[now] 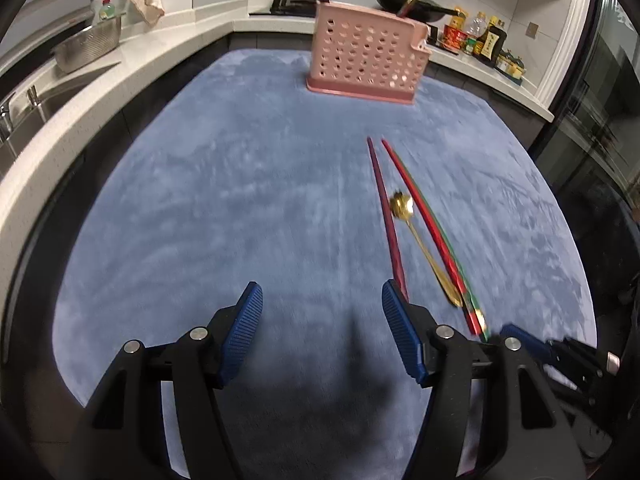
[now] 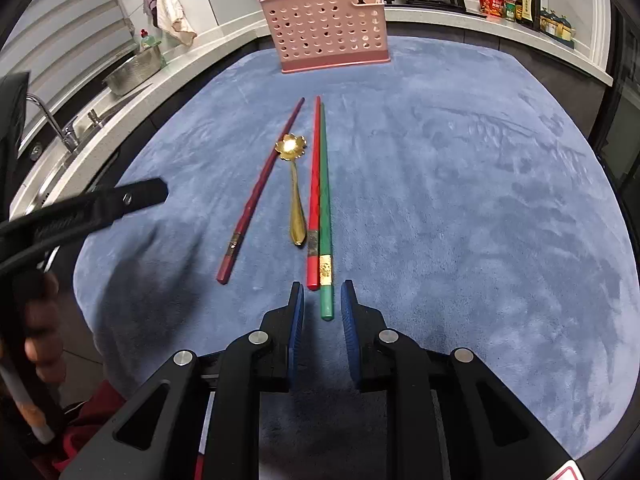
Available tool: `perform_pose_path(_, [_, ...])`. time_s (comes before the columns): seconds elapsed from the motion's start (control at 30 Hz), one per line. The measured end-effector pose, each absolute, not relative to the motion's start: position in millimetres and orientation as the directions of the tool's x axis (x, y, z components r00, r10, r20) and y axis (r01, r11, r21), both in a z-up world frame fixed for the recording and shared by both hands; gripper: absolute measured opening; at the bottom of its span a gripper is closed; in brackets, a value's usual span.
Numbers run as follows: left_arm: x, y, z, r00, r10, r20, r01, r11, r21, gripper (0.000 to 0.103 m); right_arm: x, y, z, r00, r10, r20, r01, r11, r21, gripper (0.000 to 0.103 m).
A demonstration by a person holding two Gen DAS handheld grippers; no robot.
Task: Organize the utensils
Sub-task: 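Move both open tools back down toward the remaining chopsticks, then grasp the green chopstick with the right tool while the left tool grasps a dark red chopstick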
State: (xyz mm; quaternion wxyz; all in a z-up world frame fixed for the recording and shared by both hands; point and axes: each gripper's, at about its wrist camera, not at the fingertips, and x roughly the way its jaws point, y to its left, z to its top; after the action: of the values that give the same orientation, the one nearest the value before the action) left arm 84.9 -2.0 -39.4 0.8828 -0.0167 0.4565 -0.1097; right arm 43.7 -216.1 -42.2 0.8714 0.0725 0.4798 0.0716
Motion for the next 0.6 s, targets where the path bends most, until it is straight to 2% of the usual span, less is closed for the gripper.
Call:
perform_pose_path(0.2, [76.5,-9.9,-50.1,0.533,-0.221,-0.817,0.208,0.970,-0.126,0.059,46.7,-219.6,-49.7,0.529,0.174,-0.830,-0.041,0.983,0.179,0.015])
perform_pose_path(0.6, [73.7,-39.6,-66.7,0.487,-0.270,-0.830,0.291,0.947,-0.137,0.059,59.7,-220.2,-54.5,0.540,0.172,-0.824,-0.033,0.982,0.184,0.015])
